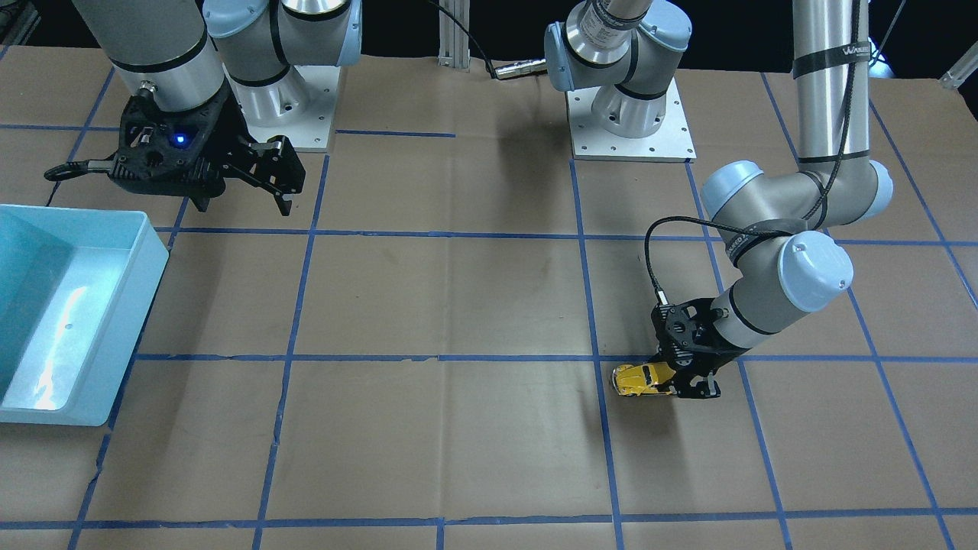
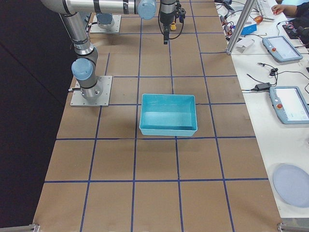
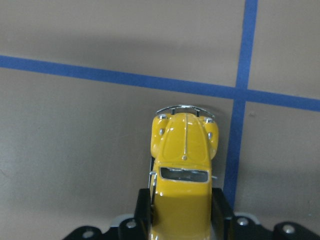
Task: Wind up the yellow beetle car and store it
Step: 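Drag the car backward along the table toward the robot with the left gripper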
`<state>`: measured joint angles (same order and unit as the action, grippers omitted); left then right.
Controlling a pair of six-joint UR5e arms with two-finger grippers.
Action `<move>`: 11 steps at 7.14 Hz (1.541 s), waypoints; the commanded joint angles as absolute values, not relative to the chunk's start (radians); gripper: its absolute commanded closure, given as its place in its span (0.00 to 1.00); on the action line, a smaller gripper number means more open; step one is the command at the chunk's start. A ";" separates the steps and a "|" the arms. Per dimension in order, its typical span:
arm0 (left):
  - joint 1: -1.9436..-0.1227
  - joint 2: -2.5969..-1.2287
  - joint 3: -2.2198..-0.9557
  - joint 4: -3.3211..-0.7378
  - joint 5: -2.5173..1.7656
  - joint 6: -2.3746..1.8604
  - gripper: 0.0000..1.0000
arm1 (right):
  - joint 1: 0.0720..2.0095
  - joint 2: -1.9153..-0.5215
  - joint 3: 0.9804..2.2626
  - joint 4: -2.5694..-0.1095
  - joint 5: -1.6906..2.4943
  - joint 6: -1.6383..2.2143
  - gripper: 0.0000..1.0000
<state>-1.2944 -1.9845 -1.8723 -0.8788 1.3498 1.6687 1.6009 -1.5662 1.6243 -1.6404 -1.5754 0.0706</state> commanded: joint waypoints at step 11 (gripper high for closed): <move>-1.227 -1.982 -1.876 -0.887 1.312 1.738 0.75 | 1.600 -1.566 1.624 -1.641 -1.575 0.069 0.00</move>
<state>-1.2356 -1.9796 -1.8760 -0.8866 1.3260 1.7228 1.6010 -1.5662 1.6236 -1.6414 -1.5754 0.0702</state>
